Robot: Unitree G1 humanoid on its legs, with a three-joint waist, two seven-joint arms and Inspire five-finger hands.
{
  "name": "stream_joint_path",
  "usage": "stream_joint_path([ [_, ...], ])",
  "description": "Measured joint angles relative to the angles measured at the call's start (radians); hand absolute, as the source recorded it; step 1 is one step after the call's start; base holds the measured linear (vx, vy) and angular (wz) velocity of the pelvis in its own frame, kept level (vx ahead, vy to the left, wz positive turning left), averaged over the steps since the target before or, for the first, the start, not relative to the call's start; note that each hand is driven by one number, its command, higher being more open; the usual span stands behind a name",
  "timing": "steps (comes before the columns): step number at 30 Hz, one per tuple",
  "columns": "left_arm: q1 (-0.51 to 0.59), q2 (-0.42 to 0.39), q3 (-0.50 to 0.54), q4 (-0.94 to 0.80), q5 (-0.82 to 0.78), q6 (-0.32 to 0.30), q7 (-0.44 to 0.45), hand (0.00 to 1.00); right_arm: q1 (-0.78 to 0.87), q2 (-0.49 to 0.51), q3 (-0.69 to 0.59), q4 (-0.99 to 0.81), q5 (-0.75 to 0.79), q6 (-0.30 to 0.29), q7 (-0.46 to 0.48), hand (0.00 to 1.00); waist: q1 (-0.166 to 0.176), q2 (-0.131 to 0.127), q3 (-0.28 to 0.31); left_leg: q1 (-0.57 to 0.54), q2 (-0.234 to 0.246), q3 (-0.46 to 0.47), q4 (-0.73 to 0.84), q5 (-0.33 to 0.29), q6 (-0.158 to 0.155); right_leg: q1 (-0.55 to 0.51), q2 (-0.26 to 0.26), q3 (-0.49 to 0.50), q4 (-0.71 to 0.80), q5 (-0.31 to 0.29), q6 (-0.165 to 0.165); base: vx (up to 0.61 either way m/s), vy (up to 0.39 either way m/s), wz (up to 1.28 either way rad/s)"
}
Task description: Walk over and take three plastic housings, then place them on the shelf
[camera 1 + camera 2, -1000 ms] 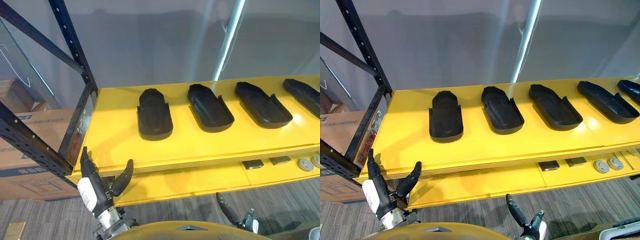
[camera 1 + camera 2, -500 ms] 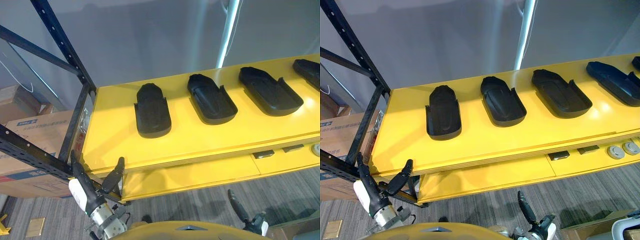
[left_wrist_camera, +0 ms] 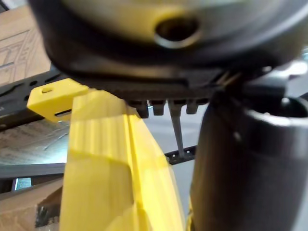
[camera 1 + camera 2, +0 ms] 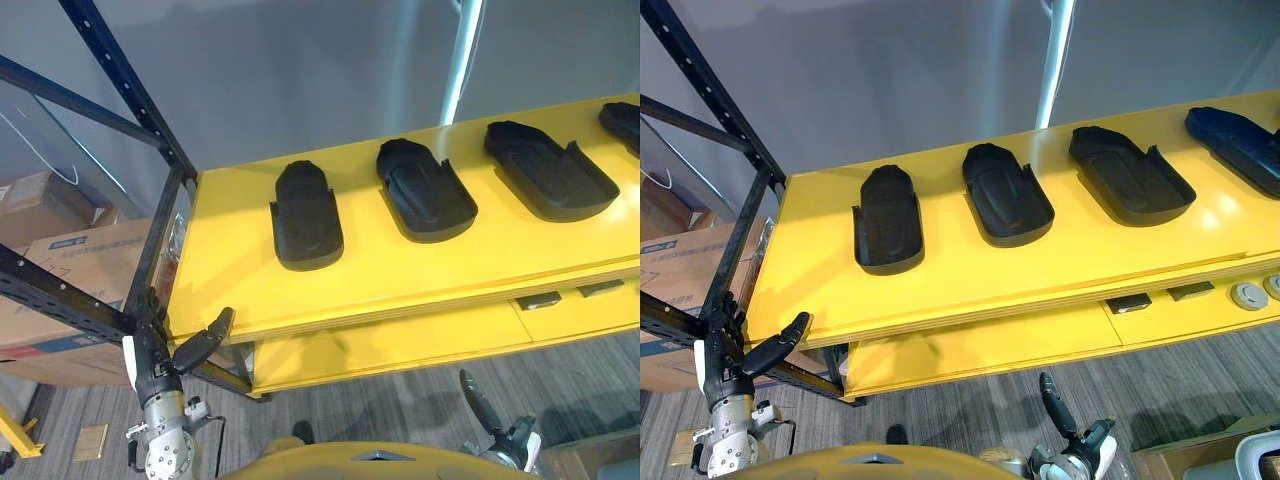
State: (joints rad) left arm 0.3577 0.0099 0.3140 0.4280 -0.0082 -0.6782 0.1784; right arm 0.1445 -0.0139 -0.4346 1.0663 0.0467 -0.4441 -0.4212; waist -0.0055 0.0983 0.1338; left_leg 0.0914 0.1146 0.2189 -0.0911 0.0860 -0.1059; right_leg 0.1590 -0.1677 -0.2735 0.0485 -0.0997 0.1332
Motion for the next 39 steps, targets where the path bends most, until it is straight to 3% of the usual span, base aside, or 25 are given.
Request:
stream_joint_path([
  [3,-0.001,0.002,-0.001,0.022,0.026,-0.043,0.04,1.0,-0.001,0.0,0.002,0.0,0.0,0.006,0.003,1.0,0.0,-0.01,0.007,0.004,0.0,0.007,0.0,-0.003,-0.003,0.0,0.001,0.006,-0.001,0.002,-0.004,0.03,0.004,-0.05],
  [5,-0.023,0.008,-0.01,0.079,0.106,-0.11,0.129,1.0,0.002,0.003,0.002,0.0,0.0,0.013,0.008,1.0,0.0,-0.022,0.014,0.006,0.001,0.009,0.0,-0.004,-0.004,0.003,0.002,0.006,-0.002,0.003,-0.005,0.01,-0.003,0.02],
  [6,-0.044,0.011,-0.04,0.106,0.169,-0.133,0.242,1.0,0.008,0.006,0.003,0.0,0.0,0.018,0.01,1.0,0.002,-0.031,0.02,0.007,0.001,0.009,0.0,-0.004,-0.004,0.004,0.004,0.004,-0.002,0.003,-0.005,0.02,-0.015,0.05],
  [7,-0.066,0.018,-0.077,0.127,0.284,-0.131,0.411,1.0,0.009,0.011,0.01,0.0,0.0,0.02,0.011,1.0,0.003,-0.041,0.027,0.007,0.0,0.009,0.0,-0.004,-0.004,0.007,0.007,0.003,-0.001,0.003,-0.005,0.02,-0.017,0.05],
  [10,-0.095,0.055,-0.185,0.126,0.427,-0.075,0.719,1.0,0.009,0.019,0.054,0.0,0.001,0.023,0.011,1.0,0.004,-0.078,0.048,0.01,-0.002,0.008,0.0,-0.004,-0.004,0.011,0.007,0.001,-0.008,0.003,-0.006,0.0,0.0,0.0],
  [14,-0.09,0.09,-0.271,0.088,0.45,-0.035,0.827,1.0,0.023,0.018,0.1,0.001,0.009,0.027,0.01,1.0,0.022,-0.106,0.051,0.006,-0.01,0.006,0.0,-0.007,-0.001,0.015,0.002,-0.005,-0.017,0.003,-0.005,0.01,0.004,0.04],
  [25,-0.07,0.121,-0.35,0.085,0.455,-0.043,0.946,1.0,0.031,-0.017,0.208,0.022,0.009,0.041,0.016,1.0,0.028,-0.122,0.038,0.005,-0.019,0.008,0.0,-0.011,-0.003,0.015,-0.005,-0.001,-0.019,0.004,-0.005,0.0,0.0,0.0],
  [30,-0.051,0.129,-0.367,0.036,0.454,-0.059,0.936,1.0,0.038,-0.017,0.232,0.023,0.004,0.043,0.02,1.0,0.026,-0.131,0.03,0.004,-0.019,0.008,0.0,-0.012,-0.003,0.013,-0.005,0.0,-0.021,0.004,-0.005,0.0,0.0,0.0],
  [33,0.014,0.146,-0.394,-0.077,0.398,-0.041,0.822,1.0,0.047,-0.017,0.24,0.031,0.0,0.043,0.021,1.0,0.03,-0.143,0.022,0.0,-0.021,0.007,0.001,-0.013,-0.002,0.013,-0.006,-0.004,-0.031,0.004,-0.005,0.0,0.0,0.02],
  [36,0.055,0.182,-0.438,-0.19,0.278,0.008,0.697,1.0,0.05,-0.019,0.24,0.03,0.0,0.044,0.021,1.0,0.032,-0.138,0.018,-0.012,-0.023,-0.001,0.001,-0.011,0.0,0.01,-0.008,-0.015,-0.032,0.005,-0.004,0.0,-0.003,0.11],
  [38,0.064,0.204,-0.477,-0.288,0.135,0.059,0.553,1.0,0.05,-0.023,0.242,0.03,0.0,0.046,0.021,1.0,0.034,-0.128,0.011,-0.021,-0.024,-0.007,0.001,-0.008,0.004,0.004,-0.009,-0.022,-0.031,0.006,-0.003,-0.01,-0.002,0.08],
  [39,0.066,0.212,-0.497,-0.314,0.124,0.072,0.533,1.0,0.05,-0.024,0.244,0.029,0.0,0.046,0.021,1.0,0.032,-0.127,0.007,-0.021,-0.025,-0.006,0.001,-0.008,0.004,0.003,-0.009,-0.02,-0.031,0.006,-0.003,0.0,0.004,-0.03],
])
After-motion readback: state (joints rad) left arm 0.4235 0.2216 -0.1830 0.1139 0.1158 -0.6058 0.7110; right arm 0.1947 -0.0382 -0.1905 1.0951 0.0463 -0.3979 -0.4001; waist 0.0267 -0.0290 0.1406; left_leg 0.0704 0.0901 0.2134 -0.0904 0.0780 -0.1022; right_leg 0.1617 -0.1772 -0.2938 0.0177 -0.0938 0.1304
